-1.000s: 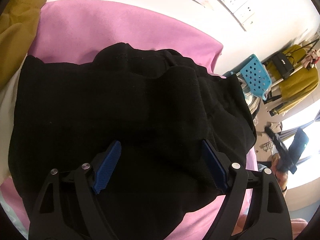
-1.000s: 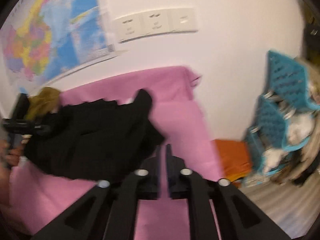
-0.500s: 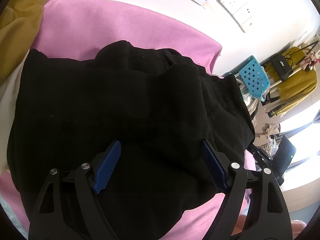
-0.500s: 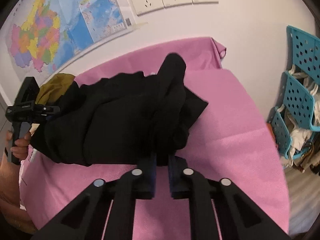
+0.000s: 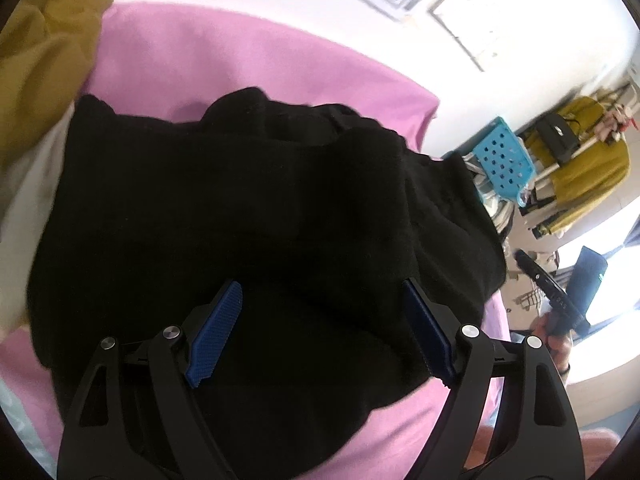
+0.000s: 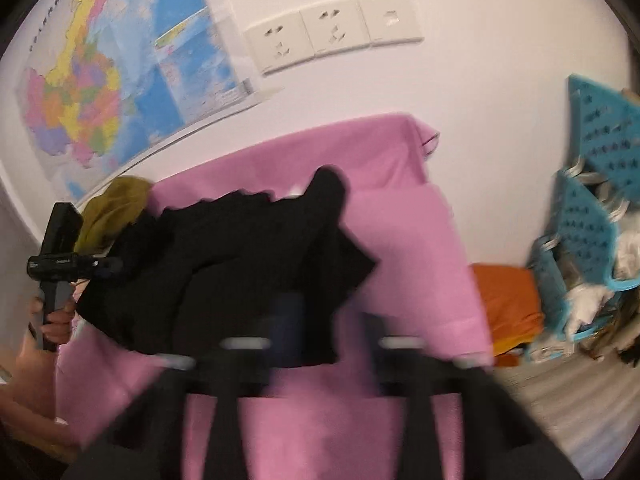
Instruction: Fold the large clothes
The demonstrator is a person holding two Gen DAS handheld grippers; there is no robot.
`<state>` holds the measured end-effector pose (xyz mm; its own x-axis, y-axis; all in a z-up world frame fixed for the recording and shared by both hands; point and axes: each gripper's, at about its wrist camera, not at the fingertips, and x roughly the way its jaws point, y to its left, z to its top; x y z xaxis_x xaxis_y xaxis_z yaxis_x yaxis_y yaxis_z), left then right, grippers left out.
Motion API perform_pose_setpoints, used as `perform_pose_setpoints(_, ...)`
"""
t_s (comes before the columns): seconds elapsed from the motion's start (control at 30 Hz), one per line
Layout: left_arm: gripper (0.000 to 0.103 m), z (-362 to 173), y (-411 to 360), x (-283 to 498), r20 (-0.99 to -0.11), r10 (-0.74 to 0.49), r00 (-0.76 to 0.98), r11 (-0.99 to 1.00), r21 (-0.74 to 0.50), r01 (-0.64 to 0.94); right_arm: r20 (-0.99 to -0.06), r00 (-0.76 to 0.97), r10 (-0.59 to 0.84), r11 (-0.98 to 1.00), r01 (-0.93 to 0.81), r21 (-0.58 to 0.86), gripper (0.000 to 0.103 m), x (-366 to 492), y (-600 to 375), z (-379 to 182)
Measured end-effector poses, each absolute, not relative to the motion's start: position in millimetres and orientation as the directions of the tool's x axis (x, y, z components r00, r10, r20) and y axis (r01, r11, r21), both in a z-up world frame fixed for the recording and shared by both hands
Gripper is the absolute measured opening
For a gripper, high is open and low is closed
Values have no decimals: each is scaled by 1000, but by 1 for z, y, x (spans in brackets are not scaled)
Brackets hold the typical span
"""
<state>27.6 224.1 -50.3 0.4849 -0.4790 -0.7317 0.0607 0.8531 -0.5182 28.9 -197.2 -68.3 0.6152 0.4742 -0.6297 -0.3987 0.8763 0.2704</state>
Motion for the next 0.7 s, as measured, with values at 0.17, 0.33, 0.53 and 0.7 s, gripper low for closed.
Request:
perform_pose_setpoints(0.17, 80, -40, 231, -3, -749, -415, 516, 891, -448, 66, -645, 535, 546, 831, -443, 336, 69, 57, -179, -83)
perform_pose_setpoints(0.33, 87, -34, 245, -32, -770, -314, 556, 931, -364, 22, -676, 442, 590, 789, -491, 369, 5, 89, -158, -98)
perform_pose_setpoints(0.53, 88, -43, 266, -53, -775, -276, 569, 934, -355, -30, -639, 487, 595, 792, -493, 361, 12, 83, -172, -82)
perform_pose_setpoints(0.7, 88, -48, 277, -70, -762, -250, 597, 923, -374, -91, -612, 465, 640, 767, -326, 553, 73, 72, -213, -113)
